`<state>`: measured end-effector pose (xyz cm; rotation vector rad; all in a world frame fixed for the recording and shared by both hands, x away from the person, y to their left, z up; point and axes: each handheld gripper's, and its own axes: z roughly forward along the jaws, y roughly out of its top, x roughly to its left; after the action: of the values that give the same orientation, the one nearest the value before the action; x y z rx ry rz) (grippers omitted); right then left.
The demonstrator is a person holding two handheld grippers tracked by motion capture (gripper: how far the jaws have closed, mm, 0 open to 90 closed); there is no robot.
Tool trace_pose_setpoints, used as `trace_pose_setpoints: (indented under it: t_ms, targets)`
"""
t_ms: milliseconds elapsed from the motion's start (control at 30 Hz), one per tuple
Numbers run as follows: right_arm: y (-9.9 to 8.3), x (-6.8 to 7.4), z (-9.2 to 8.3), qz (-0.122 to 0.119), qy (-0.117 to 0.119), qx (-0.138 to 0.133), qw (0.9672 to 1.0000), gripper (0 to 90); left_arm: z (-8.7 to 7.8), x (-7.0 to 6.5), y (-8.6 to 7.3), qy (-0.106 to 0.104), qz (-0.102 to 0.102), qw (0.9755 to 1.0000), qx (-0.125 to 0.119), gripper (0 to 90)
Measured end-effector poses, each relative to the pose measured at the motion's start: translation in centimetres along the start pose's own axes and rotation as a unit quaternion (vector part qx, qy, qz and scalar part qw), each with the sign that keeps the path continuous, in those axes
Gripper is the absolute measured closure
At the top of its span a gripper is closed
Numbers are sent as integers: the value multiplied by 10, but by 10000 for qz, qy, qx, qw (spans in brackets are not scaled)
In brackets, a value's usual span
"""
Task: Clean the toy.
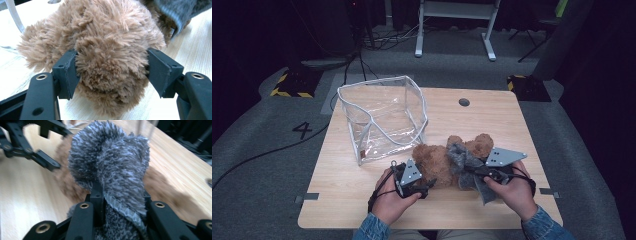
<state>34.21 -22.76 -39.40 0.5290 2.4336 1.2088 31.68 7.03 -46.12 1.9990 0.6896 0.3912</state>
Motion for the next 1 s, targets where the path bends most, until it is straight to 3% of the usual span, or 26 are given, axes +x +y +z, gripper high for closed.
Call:
trace_pose_setpoints:
  t_ms: [300,500,600,733,1000]
  targets:
    - [-30,-26,-32,325,-516,155,9980,692,2,1,-2,8,-4,9999,110,316]
    - [-48,-39,-40,529,-694,296,9957,692,3,2,-4,-4,-40,9998,186,320]
    - [-51,-41,-44,649,-793,312,9942,692,4,2,-5,-1,-41,9998,194,320]
    - [-52,-44,-53,606,-983,388,9925,694,4,3,-6,-6,-64,9997,229,323]
    - [-59,-56,-68,747,-1268,513,9878,699,5,5,-9,-21,-134,9994,319,325]
